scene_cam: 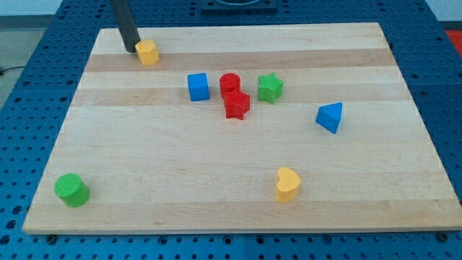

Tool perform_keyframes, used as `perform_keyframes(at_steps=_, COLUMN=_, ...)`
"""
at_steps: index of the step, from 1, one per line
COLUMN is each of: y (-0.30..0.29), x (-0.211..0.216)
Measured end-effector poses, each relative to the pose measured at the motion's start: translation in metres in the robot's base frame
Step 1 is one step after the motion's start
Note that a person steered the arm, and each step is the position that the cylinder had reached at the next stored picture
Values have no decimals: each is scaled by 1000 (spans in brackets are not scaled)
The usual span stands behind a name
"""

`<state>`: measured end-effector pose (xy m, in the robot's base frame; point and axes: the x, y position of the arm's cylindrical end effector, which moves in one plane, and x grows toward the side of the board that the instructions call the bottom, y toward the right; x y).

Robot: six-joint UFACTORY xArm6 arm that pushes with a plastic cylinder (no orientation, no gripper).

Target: Move the yellow hexagon to the top of the blue cube

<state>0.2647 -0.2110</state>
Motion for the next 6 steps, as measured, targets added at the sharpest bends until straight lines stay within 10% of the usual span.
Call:
perform_keyframes(at_steps=1, y=11, x=46)
perform_keyframes(at_steps=4, y=-16, x=-66)
perform_keyframes(at_steps=6, y=43, x=-17)
